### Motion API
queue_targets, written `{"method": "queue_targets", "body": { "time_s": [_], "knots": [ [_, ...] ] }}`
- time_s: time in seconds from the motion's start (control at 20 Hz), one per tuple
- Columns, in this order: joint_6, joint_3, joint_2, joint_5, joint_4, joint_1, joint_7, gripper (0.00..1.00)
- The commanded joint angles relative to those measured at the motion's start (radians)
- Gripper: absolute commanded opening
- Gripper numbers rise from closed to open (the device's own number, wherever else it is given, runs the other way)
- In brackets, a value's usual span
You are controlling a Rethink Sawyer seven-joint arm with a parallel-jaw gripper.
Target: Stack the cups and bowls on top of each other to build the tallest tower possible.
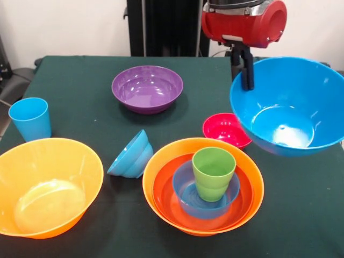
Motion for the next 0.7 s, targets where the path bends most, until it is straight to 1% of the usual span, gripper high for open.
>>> {"method": "queue_targets", "body": {
  "time_s": [0.05, 0.15, 0.4, 0.7],
  "knots": [
    [0.120, 0.135, 0.018, -0.129, -0.072, -0.028, -0.283, 0.00],
    [0.133, 0.144, 0.020, -0.148, -0.092, -0.034, -0.278, 0.00],
    [0.193, 0.171, 0.032, -0.168, -0.130, -0.055, -0.266, 0.00],
    [0.284, 0.183, 0.016, -0.190, -0.186, -0.063, -0.257, 0.00]
  ]
}}
